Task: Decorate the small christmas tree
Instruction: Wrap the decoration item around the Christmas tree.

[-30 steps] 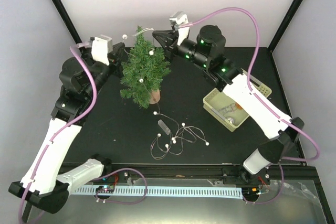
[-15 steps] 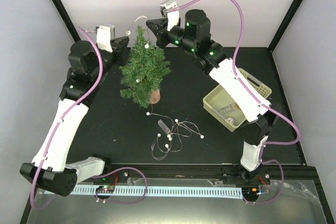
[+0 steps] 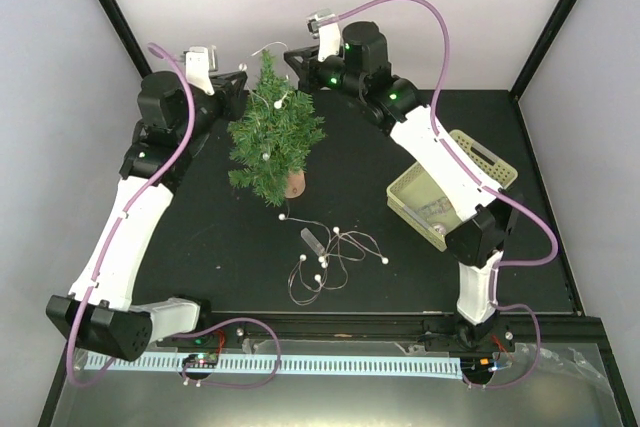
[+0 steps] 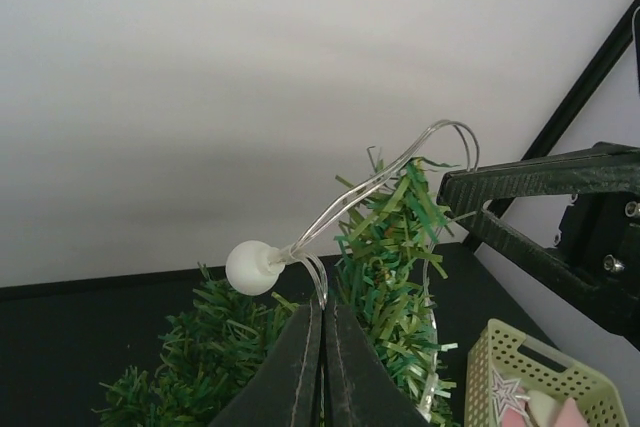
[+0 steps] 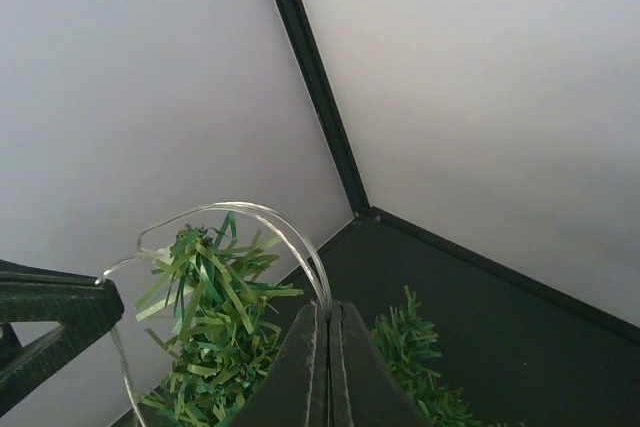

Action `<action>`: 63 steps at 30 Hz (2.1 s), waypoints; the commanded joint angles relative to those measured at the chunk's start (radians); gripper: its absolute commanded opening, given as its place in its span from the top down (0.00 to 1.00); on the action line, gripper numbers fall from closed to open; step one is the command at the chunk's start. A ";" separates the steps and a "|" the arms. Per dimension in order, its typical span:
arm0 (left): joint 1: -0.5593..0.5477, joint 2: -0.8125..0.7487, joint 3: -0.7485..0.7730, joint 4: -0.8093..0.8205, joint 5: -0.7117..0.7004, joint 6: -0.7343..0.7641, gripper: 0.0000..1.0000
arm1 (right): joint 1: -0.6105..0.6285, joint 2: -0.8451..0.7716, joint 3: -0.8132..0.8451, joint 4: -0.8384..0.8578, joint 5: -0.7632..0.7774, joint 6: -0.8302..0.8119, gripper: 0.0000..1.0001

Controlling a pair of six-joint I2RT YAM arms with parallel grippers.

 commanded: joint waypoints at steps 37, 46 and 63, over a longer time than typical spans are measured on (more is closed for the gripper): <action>0.062 -0.045 -0.022 -0.030 0.264 -0.204 0.98 | -0.002 -0.036 -0.065 0.031 -0.118 0.116 0.96; 0.062 -0.083 -0.081 -0.001 0.283 -0.232 0.98 | -0.002 -0.098 -0.139 0.015 -0.131 0.067 0.65; 0.064 -0.100 -0.121 0.050 0.292 -0.264 0.98 | 0.038 -0.554 -1.202 0.752 -0.177 -0.291 0.49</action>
